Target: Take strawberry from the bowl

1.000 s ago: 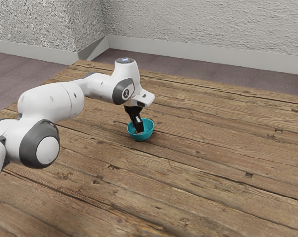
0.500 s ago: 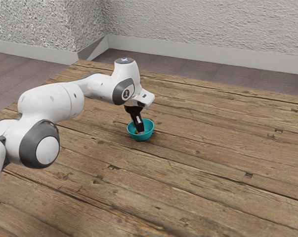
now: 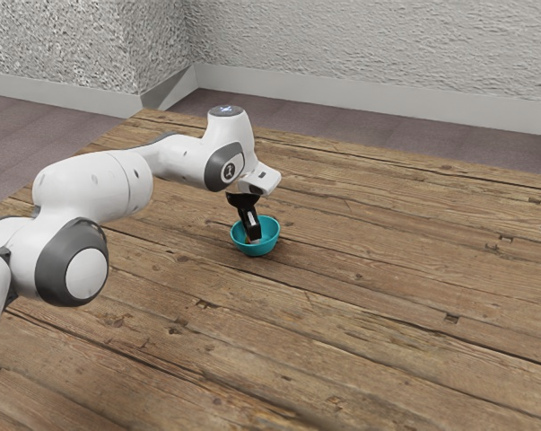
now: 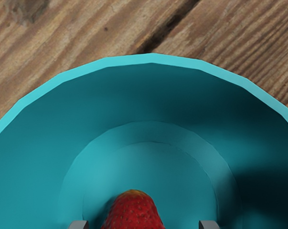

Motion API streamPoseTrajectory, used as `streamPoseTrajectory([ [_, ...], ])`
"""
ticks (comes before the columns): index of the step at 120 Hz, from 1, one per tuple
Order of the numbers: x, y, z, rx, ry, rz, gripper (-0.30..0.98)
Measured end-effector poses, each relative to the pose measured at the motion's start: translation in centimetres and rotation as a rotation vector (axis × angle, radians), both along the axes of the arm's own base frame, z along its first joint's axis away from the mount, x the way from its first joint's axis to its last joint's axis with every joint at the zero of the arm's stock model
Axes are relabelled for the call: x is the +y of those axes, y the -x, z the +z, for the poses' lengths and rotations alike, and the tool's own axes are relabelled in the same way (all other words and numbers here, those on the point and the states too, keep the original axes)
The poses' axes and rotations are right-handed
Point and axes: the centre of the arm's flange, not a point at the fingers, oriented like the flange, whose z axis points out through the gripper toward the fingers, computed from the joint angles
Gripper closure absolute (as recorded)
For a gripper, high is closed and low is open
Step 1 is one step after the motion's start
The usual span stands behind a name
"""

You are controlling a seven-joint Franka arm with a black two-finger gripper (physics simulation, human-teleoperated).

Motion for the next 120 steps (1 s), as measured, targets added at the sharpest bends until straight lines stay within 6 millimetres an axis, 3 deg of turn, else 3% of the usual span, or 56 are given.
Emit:
streamPoseTrajectory([
  [120,0.17,-0.07,-0.66,0.004,0.011,0.014,0.57],
])
